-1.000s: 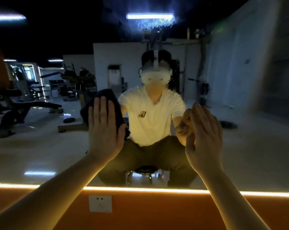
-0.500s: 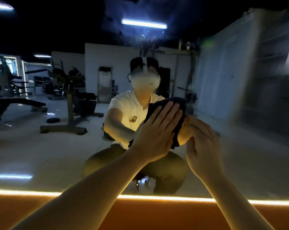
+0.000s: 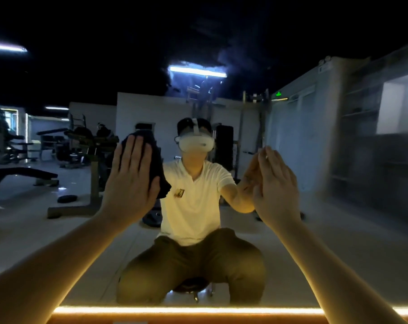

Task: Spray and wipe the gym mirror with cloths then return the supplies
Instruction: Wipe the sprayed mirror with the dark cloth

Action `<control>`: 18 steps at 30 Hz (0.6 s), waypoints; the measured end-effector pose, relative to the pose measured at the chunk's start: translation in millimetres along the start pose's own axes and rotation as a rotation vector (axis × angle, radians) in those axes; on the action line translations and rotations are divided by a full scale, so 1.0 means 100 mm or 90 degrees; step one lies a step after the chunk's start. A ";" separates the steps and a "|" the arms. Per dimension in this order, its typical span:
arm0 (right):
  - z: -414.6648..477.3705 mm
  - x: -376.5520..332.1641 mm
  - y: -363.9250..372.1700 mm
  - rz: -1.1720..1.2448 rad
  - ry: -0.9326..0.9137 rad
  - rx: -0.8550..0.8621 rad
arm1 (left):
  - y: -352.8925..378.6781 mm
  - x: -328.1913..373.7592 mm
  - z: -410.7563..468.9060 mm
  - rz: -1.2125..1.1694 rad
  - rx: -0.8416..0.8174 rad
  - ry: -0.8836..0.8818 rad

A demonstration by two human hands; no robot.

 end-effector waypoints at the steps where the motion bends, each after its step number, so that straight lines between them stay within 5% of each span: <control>1: -0.01 0.01 0.01 0.006 -0.001 0.002 | 0.04 0.04 0.01 -0.021 0.012 -0.012; 11: -0.06 0.29 -0.02 0.104 -0.082 0.093 | 0.49 1.40 0.67 -0.118 0.019 0.090; 18: -0.09 0.82 0.10 0.037 -0.024 0.068 | 0.77 2.32 0.93 -0.092 -0.059 0.210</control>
Point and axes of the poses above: each hand's wrist, its own z-axis towards the middle knuckle, its own y-axis out of the palm, x = y × z, the point moved 1 cm from there along z, towards the middle knuckle, and after that the axes turned 13 degrees about -z, right-handed, at the moved point
